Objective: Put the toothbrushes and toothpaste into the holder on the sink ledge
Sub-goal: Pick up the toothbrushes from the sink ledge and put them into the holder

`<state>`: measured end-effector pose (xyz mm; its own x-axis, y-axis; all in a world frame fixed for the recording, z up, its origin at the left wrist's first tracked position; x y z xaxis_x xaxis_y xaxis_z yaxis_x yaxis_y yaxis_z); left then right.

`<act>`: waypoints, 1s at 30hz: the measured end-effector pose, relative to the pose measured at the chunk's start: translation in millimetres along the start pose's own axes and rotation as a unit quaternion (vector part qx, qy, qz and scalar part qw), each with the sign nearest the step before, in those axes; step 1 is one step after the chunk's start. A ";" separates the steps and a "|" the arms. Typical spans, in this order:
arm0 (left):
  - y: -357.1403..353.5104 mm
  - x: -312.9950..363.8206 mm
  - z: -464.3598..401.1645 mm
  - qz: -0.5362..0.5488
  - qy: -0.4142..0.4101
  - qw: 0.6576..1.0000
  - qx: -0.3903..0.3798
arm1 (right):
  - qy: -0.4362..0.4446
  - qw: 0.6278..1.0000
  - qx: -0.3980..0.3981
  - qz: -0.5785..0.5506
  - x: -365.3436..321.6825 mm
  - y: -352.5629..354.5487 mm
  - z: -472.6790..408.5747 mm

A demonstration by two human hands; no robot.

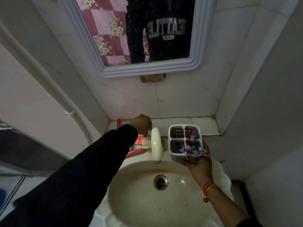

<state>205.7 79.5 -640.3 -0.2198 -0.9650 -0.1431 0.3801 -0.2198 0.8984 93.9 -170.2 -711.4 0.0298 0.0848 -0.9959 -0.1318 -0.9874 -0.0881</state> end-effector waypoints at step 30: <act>80.1 49.5 -0.8 -0.294 -0.107 0.944 0.101 | -0.014 1.000 0.002 -0.004 8.5 -1.8 -2.0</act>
<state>225.9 14.1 -575.8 -0.5243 -0.6290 -0.5740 -0.0391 -0.6556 0.7541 96.3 -168.0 -719.7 0.0020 0.0958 -0.9954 -0.1351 -0.9863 -0.0952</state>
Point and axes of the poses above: each hand's wrist, its own z-axis away from the middle knuckle, its own y-axis out of the back of the hand, x = y × z, the point moved 9 cm from there along -z, towards the middle knuckle, and after that the axes turned 12 degrees about -z, right-handed, at the moved point
